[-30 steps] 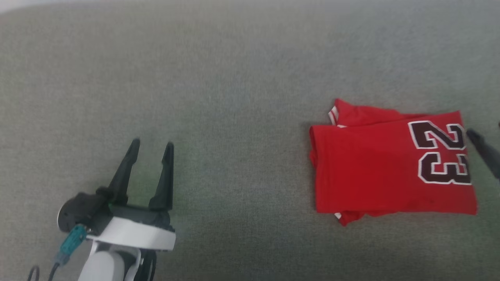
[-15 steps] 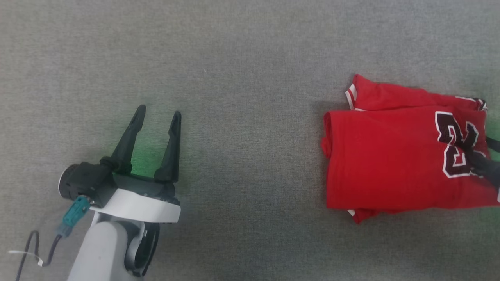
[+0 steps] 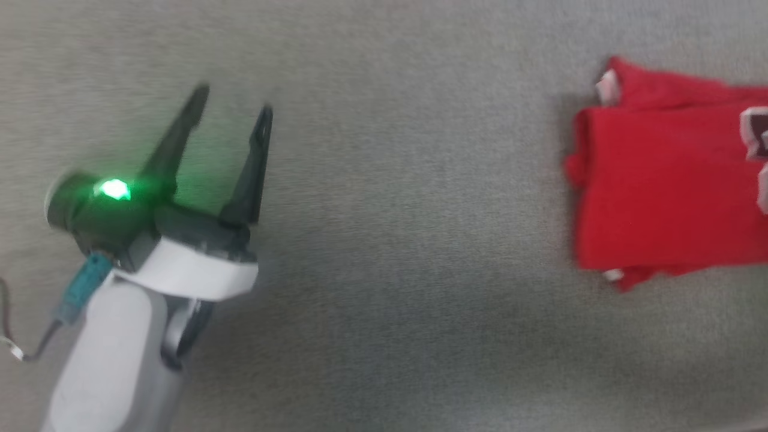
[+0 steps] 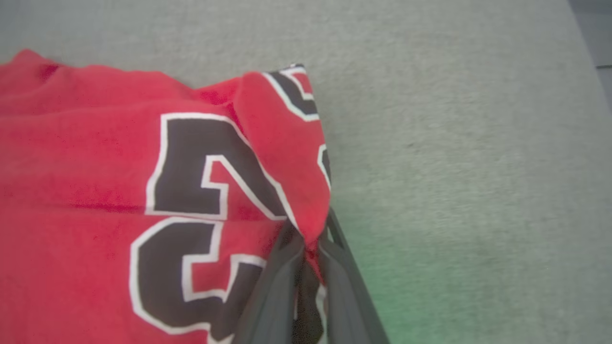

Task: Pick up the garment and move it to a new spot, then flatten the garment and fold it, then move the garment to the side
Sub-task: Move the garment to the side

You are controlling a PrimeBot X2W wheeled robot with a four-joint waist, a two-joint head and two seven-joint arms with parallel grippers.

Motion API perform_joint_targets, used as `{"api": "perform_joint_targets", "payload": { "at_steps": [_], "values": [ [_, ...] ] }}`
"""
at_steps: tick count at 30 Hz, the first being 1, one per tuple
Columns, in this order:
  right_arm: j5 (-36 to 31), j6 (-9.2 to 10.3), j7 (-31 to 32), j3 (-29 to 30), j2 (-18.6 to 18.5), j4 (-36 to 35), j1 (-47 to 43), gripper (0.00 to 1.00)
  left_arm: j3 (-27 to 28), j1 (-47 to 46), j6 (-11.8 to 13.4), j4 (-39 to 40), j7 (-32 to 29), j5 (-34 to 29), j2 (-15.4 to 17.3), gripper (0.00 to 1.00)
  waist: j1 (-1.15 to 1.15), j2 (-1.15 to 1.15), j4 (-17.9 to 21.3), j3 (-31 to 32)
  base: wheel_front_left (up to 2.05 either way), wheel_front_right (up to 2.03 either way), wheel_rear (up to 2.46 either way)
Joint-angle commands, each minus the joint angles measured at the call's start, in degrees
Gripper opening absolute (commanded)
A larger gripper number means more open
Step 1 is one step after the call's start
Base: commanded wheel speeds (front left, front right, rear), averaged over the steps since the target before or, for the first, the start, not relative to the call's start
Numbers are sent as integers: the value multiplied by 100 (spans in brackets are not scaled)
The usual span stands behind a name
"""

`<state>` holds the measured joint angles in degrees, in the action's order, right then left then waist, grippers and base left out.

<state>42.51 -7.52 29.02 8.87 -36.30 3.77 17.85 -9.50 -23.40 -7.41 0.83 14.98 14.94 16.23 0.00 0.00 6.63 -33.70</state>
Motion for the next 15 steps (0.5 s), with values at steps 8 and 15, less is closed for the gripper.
{"api": "perform_joint_targets", "payload": {
  "at_steps": [8,15],
  "values": [
    [-453,6,-1204,522,-329,1261,926,0,-493,-1290,-9,152,27,-68,519,100,0,0,583,-918,0,0,0],
    [-840,6,-2064,554,-519,2330,1774,0,-769,-1942,-9,162,26,-94,671,100,0,0,627,-1200,0,0,0]
  ]
}}
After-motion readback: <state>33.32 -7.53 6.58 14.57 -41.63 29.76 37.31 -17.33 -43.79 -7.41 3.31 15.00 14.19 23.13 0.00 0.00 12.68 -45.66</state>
